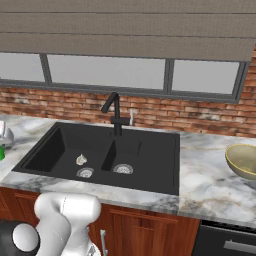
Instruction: Clear the mugs and bowl far away from the sink.
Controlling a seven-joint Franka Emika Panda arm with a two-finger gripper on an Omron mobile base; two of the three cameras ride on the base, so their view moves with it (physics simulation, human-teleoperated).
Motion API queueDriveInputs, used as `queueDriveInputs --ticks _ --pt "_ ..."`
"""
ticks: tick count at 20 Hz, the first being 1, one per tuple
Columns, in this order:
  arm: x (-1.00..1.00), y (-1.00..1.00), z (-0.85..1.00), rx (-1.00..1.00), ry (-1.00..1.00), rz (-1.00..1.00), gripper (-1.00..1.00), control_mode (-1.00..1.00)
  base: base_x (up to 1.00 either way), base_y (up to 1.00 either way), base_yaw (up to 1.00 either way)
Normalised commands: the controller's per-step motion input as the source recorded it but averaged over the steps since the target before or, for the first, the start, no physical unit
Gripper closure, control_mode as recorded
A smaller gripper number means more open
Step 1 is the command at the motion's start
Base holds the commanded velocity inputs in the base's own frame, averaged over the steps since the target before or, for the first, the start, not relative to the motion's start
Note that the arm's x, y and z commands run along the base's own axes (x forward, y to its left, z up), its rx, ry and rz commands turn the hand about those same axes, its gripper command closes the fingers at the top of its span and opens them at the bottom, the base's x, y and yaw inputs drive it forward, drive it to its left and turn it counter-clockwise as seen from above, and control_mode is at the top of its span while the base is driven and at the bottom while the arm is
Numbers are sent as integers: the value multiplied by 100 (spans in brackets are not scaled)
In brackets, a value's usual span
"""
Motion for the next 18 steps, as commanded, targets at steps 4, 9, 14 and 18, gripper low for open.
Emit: queueDriveInputs --ticks 4,9,14,18 --pt "49 21 -6 -3 12 0 -100 -100 0 0 0" --pt "32 34 0 0 24 1 -100 -100 0 0 0" --pt "10 44 -12 -2 13 1 -100 -100 0 0 0" --pt "0 43 -26 -1 2 1 -100 -100 0 0 0"
